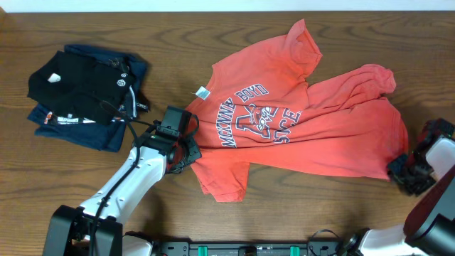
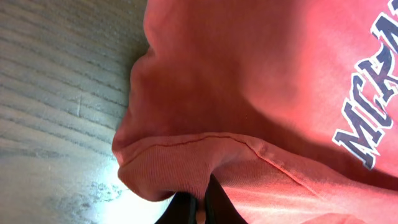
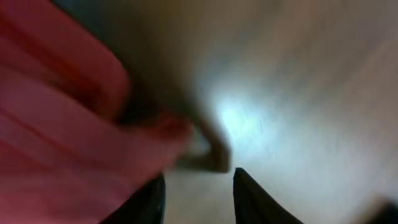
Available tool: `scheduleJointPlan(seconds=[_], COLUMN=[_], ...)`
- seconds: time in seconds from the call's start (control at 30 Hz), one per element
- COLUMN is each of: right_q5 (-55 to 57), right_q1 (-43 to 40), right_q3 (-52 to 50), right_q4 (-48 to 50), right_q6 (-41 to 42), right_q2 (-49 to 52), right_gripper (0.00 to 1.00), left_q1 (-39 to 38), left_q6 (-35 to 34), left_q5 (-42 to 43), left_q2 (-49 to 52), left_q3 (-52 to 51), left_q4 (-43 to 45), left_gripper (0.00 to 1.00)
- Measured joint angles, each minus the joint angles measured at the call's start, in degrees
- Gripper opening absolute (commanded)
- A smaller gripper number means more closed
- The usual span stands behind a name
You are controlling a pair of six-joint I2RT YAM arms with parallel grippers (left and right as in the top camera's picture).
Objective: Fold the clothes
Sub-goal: 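Grasp the shirt's right hem corner with the right gripper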
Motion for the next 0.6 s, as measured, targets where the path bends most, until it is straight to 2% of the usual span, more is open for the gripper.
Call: scheduleJointPlan(seconds=[0.07,0.23,0.47,0.6], right_q5=[-2.03,-4.92,-9.14,-9.79], right_q1=[-0.04,-0.04,-0.24,-1.22], right_q3=[-0.79,-0.94,-0.46,-0.46], right_q4=[4.61,5.70,-4.39,-6.80], right_q6=[-1.16,-3.02,-4.76,-5.29], right_q2=[-0.68,-0.81,-0.72,-0.61], right_gripper=[0.37,0.34,0.32,0.34], left_q1=[-0.02,-0.02,0.00,-0.02], left_q6=[0.00,0.00,0.00,0.00], left_q5=[0.00,0.00,0.00,0.02], left_q2=[0.00,0.00,0.00,0.00], left_q3=[0.00,0.00,0.00,0.00], left_q4=[-0.02,-0.04,-0.04,-0.02], left_gripper=[0.06,0.06,0.06,0.06])
